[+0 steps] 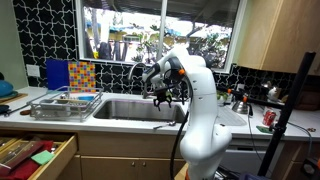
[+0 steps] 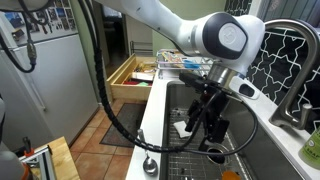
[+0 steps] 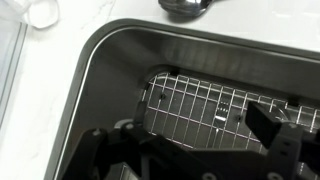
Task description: Pick up the orange bowl from the blue bowl and put it in the sink, pick up the blue bowl and put it on the dish rack, pick up the orange bowl and put it on the dish rack
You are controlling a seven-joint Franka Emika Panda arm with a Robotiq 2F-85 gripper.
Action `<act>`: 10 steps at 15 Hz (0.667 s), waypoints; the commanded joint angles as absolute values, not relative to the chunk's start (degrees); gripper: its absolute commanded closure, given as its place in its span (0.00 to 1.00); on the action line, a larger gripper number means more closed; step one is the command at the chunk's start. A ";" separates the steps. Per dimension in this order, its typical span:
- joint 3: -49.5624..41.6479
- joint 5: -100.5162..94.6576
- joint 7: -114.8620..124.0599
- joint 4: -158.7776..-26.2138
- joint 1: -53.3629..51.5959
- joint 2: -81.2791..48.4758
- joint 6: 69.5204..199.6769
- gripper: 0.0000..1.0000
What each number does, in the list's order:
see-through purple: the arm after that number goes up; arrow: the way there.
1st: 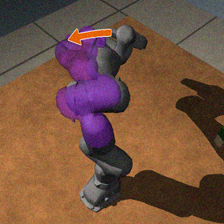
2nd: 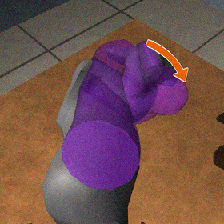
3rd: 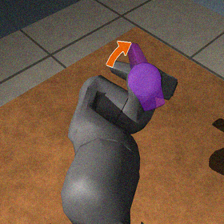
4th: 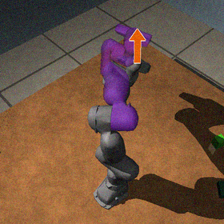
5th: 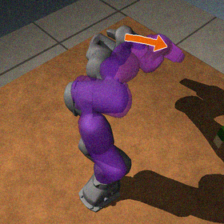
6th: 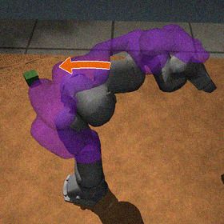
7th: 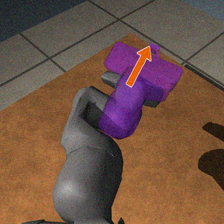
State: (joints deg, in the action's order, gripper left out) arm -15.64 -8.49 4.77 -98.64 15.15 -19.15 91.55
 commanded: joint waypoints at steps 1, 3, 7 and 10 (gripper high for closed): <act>-16.03 -7.06 4.49 -94.65 18.20 -28.16 95.00 0.00; -15.88 -6.46 4.06 -93.33 19.78 -32.06 99.73 0.00; -14.80 -4.41 -1.34 -90.47 23.71 -38.14 108.19 0.00; -15.70 -5.39 -0.16 -91.72 22.66 -37.69 108.91 0.00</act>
State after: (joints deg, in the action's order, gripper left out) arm -15.64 -5.47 -0.09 -92.05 22.67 -37.51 109.10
